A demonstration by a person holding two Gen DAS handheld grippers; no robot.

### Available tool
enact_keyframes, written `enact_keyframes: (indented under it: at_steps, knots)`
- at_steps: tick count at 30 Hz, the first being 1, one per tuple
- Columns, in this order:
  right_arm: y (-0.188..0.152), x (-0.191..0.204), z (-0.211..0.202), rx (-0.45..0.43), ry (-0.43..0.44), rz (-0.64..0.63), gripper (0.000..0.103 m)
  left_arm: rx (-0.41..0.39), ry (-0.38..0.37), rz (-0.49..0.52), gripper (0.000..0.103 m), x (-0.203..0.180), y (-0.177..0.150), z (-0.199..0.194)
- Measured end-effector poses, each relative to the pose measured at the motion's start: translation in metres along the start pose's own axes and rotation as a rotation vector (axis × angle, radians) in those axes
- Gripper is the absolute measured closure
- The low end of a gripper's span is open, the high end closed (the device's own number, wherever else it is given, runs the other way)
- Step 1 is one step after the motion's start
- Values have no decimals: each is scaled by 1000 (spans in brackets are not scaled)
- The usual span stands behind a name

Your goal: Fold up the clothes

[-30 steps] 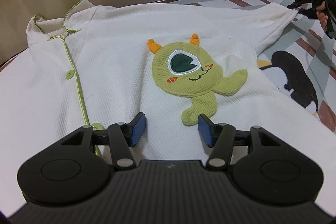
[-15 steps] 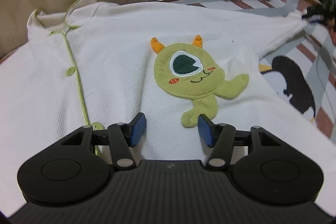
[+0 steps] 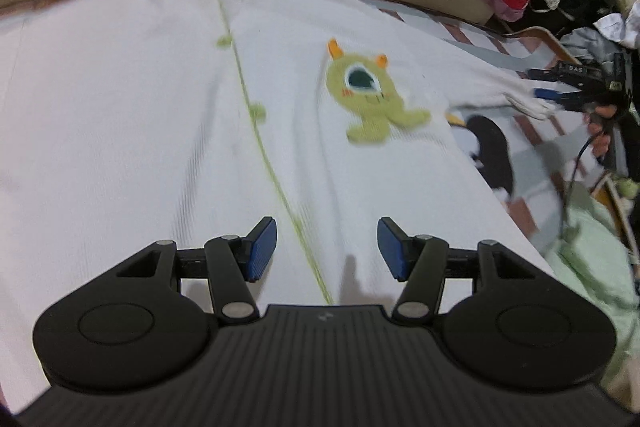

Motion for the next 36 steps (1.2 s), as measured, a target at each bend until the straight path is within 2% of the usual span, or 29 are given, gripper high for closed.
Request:
enact_keyframes:
  at_steps: [1, 3, 5, 8, 11, 14, 16, 21, 22, 24, 25, 26, 29, 33, 36]
  knots:
    - [-13, 25, 4, 39, 97, -11, 36, 6, -8, -10, 48, 2, -5, -3]
    - [-44, 66, 11, 135, 236, -6, 36, 18, -24, -21, 48, 3, -15, 0]
    - [-74, 94, 15, 220, 318, 0, 36, 29, -39, -31, 48, 4, -25, 2]
    - [-115, 119, 13, 328, 387, 4, 36, 47, -63, -46, 48, 5, -40, 7]
    - [-142, 134, 2, 388, 383, -62, 36, 76, -54, -41, 48, 6, -49, 12]
    - [-157, 142, -14, 392, 352, -122, 36, 112, -57, -32, 44, 1, -53, 13]
    - [-163, 143, -24, 403, 344, -129, 36, 123, -36, 19, 43, -7, -54, 10]
    - [-197, 136, -40, 553, 224, -144, 36, 60, 7, 141, 48, -32, -43, -14]
    - [-202, 136, -43, 554, 223, -135, 36, 44, -4, 172, 51, -40, -42, -20]
    - [-206, 138, -52, 515, 267, -133, 47, 18, -33, 226, 59, -56, -43, -31]
    - [-205, 138, -57, 495, 268, -143, 67, 15, -49, 245, 62, -63, -45, -33]
    - [-204, 138, -60, 475, 257, -158, 81, 12, -66, 264, 62, -71, -48, -36]
    - [-193, 140, -74, 396, 270, -160, 95, 4, -117, 364, 61, -98, -62, -36]
    - [-180, 156, -84, 365, 375, -184, 96, 45, -165, 542, 55, -138, -91, -18]
    - [-184, 168, -83, 405, 349, -273, 93, 121, -219, 607, 52, -162, -113, 3]
Point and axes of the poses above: each gripper's, at about its wrist camera, not at the fingertips, and z roughly the way its jaws point, x to its left, y to its top, the point moved 5 cm from there along z, roughly the way its jaws point, and after that the axes turned 12 degrees about -z, right-handed, at the moved point
